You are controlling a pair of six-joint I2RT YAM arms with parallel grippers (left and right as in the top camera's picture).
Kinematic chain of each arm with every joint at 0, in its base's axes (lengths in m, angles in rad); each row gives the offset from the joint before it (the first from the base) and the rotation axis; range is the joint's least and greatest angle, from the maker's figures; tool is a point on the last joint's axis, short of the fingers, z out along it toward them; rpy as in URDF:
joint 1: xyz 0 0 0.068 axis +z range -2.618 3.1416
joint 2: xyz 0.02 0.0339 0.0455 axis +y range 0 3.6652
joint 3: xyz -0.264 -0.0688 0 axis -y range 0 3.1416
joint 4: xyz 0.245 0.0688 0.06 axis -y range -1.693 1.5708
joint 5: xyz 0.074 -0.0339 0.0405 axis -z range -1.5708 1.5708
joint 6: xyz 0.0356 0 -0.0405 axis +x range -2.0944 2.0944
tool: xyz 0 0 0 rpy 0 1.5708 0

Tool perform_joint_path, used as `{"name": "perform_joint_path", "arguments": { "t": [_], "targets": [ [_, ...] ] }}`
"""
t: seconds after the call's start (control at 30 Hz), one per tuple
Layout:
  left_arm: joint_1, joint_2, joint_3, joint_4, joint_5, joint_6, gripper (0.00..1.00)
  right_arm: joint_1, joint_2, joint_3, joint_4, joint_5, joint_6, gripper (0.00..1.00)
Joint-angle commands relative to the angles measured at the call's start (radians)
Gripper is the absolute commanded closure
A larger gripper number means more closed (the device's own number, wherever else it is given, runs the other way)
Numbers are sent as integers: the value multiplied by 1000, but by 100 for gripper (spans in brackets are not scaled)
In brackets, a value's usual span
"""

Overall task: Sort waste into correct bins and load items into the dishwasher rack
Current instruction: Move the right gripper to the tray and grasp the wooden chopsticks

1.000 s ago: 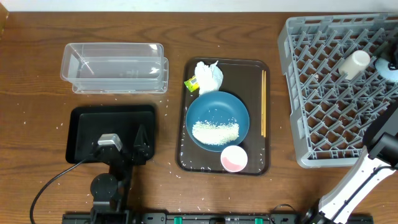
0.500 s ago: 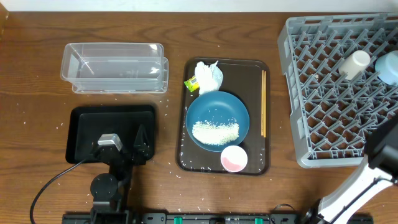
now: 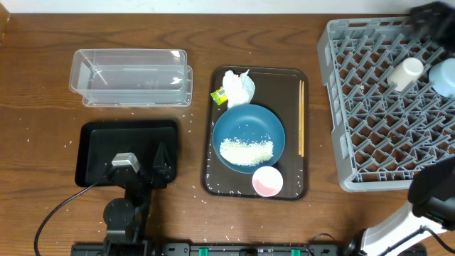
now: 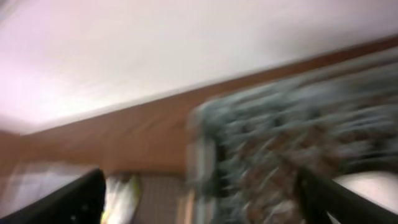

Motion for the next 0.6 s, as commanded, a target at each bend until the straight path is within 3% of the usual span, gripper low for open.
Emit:
{"name": "perform_joint_path", "arguments": {
  "t": [0.0, 0.1, 0.33, 0.57],
  "targets": [
    [-5, -6, -16, -35, 10, 17, 11, 113, 7, 1, -90, -126, -134, 11],
    [-5, -6, -16, -35, 10, 17, 11, 226, 24, -5, -182, 126, -106, 26],
    [-5, -6, -16, -35, 10, 17, 10, 492, 108, -5, -337, 765, 217, 37],
    [-5, -6, -16, -35, 10, 17, 11, 671, 213, -5, -401, 840, 270, 48]
  ]
}}
